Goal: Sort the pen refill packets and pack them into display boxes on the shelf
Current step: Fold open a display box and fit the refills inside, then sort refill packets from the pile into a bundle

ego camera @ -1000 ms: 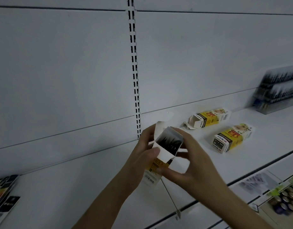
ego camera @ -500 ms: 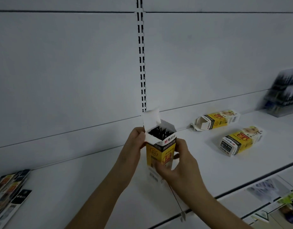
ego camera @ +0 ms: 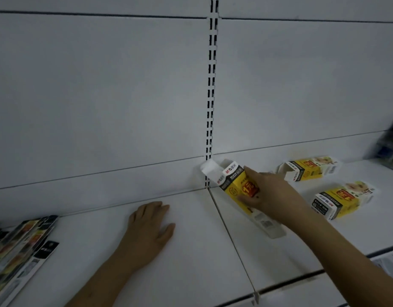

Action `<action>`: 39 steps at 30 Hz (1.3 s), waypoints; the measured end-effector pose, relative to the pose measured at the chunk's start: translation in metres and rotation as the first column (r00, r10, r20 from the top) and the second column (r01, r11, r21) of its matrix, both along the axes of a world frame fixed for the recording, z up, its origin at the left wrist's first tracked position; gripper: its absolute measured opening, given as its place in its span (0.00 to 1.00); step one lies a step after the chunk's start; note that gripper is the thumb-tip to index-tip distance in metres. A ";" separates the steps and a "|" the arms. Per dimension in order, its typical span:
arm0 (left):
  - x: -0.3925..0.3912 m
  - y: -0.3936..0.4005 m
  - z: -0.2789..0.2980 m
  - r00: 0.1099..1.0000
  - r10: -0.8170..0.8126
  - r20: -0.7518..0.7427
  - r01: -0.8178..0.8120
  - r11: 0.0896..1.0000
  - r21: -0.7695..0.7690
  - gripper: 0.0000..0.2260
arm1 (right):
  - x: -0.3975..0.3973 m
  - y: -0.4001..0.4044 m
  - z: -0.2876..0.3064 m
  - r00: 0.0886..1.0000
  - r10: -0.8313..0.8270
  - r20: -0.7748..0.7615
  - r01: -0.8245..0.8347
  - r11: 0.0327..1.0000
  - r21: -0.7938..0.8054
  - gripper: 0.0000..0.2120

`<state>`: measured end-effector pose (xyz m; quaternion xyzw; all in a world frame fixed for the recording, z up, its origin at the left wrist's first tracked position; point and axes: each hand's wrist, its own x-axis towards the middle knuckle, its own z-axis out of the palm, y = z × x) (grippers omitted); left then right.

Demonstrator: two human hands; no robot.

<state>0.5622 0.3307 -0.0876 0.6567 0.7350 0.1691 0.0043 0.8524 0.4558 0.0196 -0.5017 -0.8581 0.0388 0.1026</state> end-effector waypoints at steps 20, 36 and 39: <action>-0.131 -0.175 0.035 0.887 0.458 0.059 -0.452 0.831 0.324 0.20 | -0.198 -0.074 -0.032 0.788 0.518 -0.332 -0.561 0.826 -0.044 0.22; -0.137 -0.207 0.014 0.799 0.574 0.179 -0.599 0.733 0.323 0.12 | -0.355 -0.185 -0.059 0.733 0.116 -0.670 -0.568 0.646 -0.510 0.20; -0.140 -0.209 0.014 0.841 0.455 0.292 -0.538 0.760 0.365 0.13 | -0.354 -0.187 -0.060 0.694 0.036 -0.719 -0.627 0.520 -0.580 0.23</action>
